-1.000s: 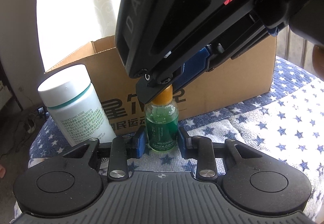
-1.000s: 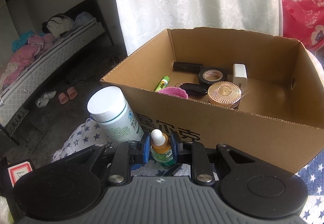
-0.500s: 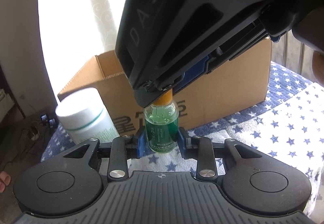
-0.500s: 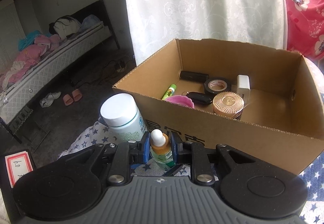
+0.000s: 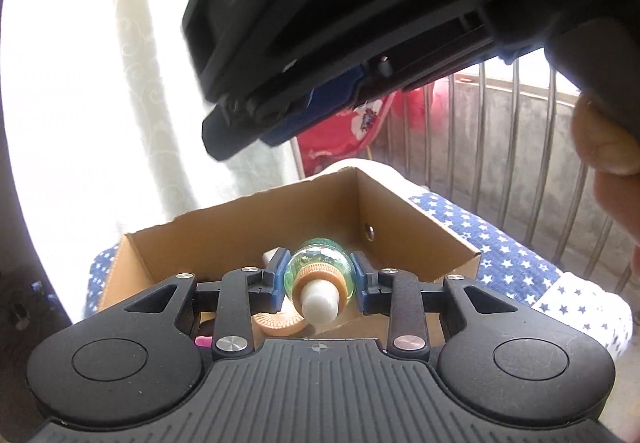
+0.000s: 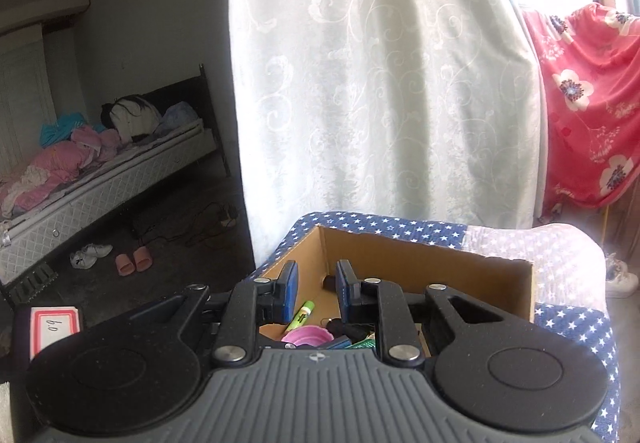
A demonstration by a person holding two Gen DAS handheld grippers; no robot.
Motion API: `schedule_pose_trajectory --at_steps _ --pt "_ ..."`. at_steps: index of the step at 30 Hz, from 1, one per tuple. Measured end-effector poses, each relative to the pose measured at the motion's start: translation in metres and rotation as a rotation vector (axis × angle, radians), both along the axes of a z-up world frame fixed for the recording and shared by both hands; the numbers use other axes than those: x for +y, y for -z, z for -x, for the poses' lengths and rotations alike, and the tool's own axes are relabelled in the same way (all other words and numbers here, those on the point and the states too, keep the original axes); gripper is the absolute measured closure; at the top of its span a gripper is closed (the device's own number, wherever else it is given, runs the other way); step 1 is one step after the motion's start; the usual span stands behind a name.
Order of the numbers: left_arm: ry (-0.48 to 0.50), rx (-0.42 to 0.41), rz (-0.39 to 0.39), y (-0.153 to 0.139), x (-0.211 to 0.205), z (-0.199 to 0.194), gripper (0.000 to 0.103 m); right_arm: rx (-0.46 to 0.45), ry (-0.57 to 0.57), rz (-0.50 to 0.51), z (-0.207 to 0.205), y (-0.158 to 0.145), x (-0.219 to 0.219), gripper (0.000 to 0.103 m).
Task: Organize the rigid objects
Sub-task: 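Carry the dropper bottle over the box and lower it inside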
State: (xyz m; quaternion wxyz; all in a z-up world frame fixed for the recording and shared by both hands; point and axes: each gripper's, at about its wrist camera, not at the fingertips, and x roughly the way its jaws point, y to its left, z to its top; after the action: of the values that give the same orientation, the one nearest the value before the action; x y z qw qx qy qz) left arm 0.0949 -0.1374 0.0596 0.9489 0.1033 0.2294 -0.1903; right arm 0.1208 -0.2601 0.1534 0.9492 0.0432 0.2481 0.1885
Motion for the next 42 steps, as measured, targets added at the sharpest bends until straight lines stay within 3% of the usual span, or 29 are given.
schedule_pose_trajectory --at_steps 5,7,8,9,15,18,21,36,38,42 --pt "-0.008 0.045 0.017 0.007 -0.004 -0.031 0.072 0.03 0.048 -0.066 -0.025 0.001 -0.041 0.077" --pt "-0.009 0.061 0.027 -0.002 0.0 -0.036 0.072 0.061 0.055 -0.077 -0.034 0.009 -0.054 0.06" --pt "-0.01 0.074 0.031 -0.002 0.005 -0.033 0.072 0.07 0.06 -0.079 -0.038 0.013 -0.057 0.039" --pt "-0.005 0.092 0.036 -0.003 -0.005 -0.032 0.072 0.079 0.063 -0.077 -0.042 0.018 -0.061 0.032" --pt "0.007 0.254 0.053 0.012 -0.026 -0.079 0.072 0.142 0.105 -0.055 -0.06 0.044 -0.077 0.032" --pt "-0.025 0.371 0.021 0.019 -0.026 -0.101 0.072 0.164 0.151 -0.092 -0.066 0.053 -0.094 0.034" --pt "-0.043 0.437 -0.016 0.025 -0.036 -0.127 0.072 0.18 0.174 -0.142 -0.067 0.063 -0.112 0.035" --pt "-0.047 0.418 -0.035 0.023 -0.058 -0.158 0.073 0.153 0.256 -0.257 -0.05 0.075 -0.165 0.035" --pt "-0.043 0.392 -0.02 0.016 -0.054 -0.153 0.069 0.145 0.258 -0.274 -0.043 0.074 -0.166 0.035" --pt "-0.038 0.323 0.007 -0.002 -0.037 -0.129 0.05 0.103 0.259 -0.303 -0.016 0.065 -0.166 0.035"
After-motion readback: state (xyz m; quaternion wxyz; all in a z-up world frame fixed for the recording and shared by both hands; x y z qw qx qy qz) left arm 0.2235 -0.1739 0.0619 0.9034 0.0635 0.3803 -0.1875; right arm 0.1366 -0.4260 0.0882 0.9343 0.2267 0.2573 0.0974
